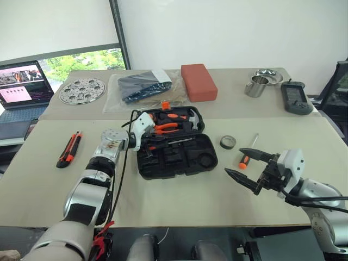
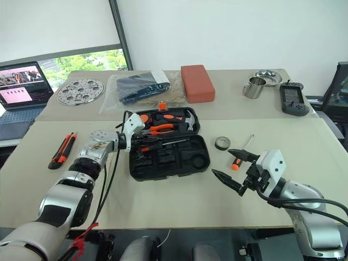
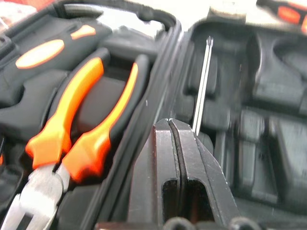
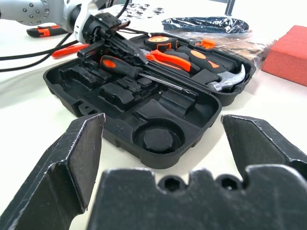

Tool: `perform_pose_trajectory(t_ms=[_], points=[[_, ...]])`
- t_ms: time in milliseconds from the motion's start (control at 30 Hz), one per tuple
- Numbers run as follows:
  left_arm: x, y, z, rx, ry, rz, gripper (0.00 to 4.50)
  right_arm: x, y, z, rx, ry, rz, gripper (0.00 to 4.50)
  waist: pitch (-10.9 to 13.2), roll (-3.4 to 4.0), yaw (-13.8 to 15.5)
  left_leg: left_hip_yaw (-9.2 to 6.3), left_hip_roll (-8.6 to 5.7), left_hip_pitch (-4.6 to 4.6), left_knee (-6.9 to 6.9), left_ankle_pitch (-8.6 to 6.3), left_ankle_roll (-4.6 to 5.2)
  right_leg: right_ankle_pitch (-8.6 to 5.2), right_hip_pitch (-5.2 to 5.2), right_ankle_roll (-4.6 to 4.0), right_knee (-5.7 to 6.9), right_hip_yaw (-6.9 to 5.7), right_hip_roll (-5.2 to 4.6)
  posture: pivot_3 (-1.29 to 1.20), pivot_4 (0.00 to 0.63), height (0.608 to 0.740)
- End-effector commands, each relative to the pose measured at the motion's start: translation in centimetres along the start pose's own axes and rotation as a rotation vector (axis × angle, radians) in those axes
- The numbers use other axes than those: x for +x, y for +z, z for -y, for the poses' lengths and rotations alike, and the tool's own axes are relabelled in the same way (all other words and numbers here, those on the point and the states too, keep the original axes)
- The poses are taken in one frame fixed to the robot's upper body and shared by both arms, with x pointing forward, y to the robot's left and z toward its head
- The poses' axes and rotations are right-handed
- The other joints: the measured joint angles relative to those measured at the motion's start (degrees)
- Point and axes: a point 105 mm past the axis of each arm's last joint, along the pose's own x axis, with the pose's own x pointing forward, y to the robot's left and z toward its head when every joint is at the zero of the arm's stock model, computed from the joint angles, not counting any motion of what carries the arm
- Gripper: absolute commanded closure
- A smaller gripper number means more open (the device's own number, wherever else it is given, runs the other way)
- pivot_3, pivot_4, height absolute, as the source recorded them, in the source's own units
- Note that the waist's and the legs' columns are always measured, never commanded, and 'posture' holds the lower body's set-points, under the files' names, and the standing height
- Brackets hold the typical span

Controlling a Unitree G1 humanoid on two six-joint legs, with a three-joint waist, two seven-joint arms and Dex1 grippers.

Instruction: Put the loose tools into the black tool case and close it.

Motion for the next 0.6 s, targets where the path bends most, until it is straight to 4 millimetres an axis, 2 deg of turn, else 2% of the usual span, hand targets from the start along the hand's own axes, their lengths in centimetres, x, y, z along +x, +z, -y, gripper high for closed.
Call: perform_pose_trajectory(t_ms=[33, 200, 400, 600], points=[[-0.2, 1.9, -0.4, 0.046, -0.008, 0.05, 4.45, -0.2, 1.3, 0.0, -0.061, -0.004, 0.034, 0.0, 0.0, 0.0, -0.1, 0.0, 0.0, 0.0, -0.01, 0.0, 0.0, 0.0, 0.0, 0.0, 0.0, 0.0, 0.01, 0.0, 0.15, 0.74], [-0.3, 2.6, 0.2, 0.025, -0.053, 0.105, 4.45, -0.2, 1.2, -0.1, -0.06, -0.002, 0.029, 0.0, 0.0, 0.0, -0.1, 0.0, 0.02, 0.01, -0.01, 0.02, -0.03, 0.0, 0.0, 0.0, 0.02, -0.01, 0.03, 0.0, 0.15, 0.74], [-0.1, 1.6, 0.7, 0.033, -0.081, 0.056, 4.45, -0.2, 1.2, -0.1, -0.063, 0.0, 0.025, 0.0, 0.0, 0.0, -0.1, 0.0, 0.01, 0.01, 0.0, 0.02, -0.03, 0.0, 0.0, 0.0, 0.02, -0.01, 0.03, 0.0, 0.15, 0.74], [0.0, -0.5, 0.7, 0.101, -0.073, -0.077, 4.45, -0.3, 1.3, -0.2, -0.066, 0.001, 0.02, 0.0, 0.0, 0.0, -0.1, 0.0, 0.0, 0.01, 0.0, 0.02, -0.03, 0.0, 0.0, 0.0, 0.01, -0.01, 0.02, 0.0, 0.15, 0.74]])
